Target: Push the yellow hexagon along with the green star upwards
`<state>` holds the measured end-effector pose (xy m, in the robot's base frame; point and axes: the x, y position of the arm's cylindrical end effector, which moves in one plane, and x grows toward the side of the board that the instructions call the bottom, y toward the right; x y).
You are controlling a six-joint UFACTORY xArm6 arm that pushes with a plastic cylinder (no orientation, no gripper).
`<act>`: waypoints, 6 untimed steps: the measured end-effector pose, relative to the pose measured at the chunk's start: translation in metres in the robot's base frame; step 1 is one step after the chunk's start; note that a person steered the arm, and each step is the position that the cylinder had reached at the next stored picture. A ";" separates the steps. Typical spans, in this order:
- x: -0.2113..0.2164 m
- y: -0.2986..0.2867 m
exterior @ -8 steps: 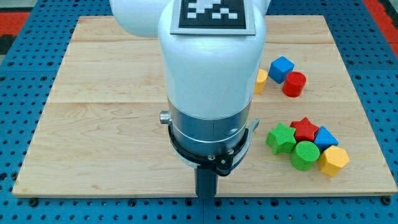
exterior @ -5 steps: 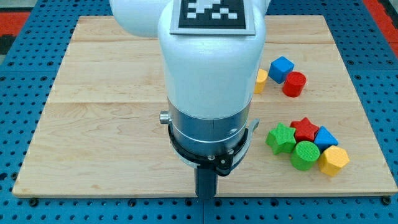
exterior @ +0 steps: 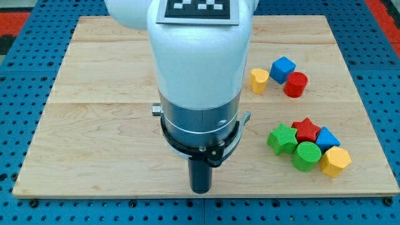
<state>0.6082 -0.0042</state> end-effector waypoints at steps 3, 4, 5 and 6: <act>0.000 0.012; 0.000 0.018; 0.000 0.021; 0.004 0.029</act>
<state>0.6123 0.0244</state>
